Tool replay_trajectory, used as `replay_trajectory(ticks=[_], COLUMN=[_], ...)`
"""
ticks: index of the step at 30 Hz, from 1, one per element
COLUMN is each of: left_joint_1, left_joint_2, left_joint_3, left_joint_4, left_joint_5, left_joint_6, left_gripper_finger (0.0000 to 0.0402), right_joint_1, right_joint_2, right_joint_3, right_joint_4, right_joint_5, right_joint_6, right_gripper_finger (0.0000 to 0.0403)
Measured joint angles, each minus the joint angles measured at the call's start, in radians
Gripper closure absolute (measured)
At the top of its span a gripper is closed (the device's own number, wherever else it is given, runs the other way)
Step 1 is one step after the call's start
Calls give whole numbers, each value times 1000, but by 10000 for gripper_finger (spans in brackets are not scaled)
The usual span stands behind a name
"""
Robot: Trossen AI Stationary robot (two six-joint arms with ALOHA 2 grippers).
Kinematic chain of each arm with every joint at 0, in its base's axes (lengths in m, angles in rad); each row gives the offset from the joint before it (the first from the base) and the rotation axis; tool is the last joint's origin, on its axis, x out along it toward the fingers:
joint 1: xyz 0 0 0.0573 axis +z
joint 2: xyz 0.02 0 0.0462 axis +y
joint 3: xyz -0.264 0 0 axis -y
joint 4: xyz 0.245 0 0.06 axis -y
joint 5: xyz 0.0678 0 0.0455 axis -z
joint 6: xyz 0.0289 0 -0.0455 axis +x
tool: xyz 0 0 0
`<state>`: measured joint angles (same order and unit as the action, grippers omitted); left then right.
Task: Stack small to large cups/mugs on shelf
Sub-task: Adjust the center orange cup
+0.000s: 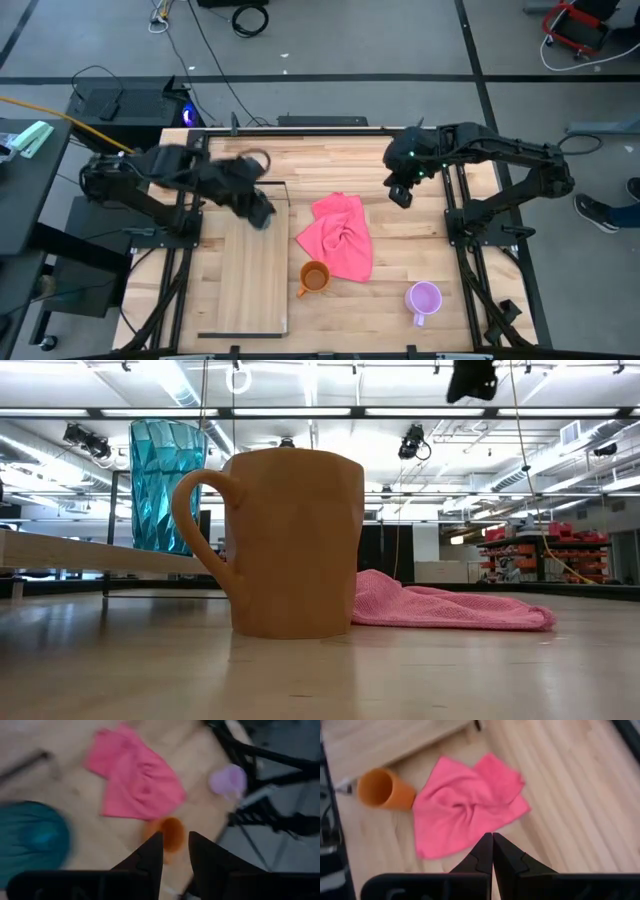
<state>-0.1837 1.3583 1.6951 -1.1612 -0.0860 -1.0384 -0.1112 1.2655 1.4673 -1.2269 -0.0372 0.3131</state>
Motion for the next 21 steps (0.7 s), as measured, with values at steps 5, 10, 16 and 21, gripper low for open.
replay_trajectory(ticks=[5,10,16,21], left_joint_1=[-114,-172,-191,-189], left_joint_2=[94,216,359,448], left_joint_3=[0,0,-1,-1], left_joint_4=[91,95,93,94], left_joint_5=[-3,-8,-16,-15], left_joint_6=[-50,-111,-132,-129], left_gripper_finger=[310,319,331,339], right_joint_1=[98,188,263,287], right_joint_2=[0,-1,-1,-1], right_joint_3=[-9,-71,-197,-295], right_joint_4=[-11,2,54,107], right_joint_5=[1,8,46,48], right_joint_6=[41,158,345,479], right_gripper_finger=[385,385,385,385])
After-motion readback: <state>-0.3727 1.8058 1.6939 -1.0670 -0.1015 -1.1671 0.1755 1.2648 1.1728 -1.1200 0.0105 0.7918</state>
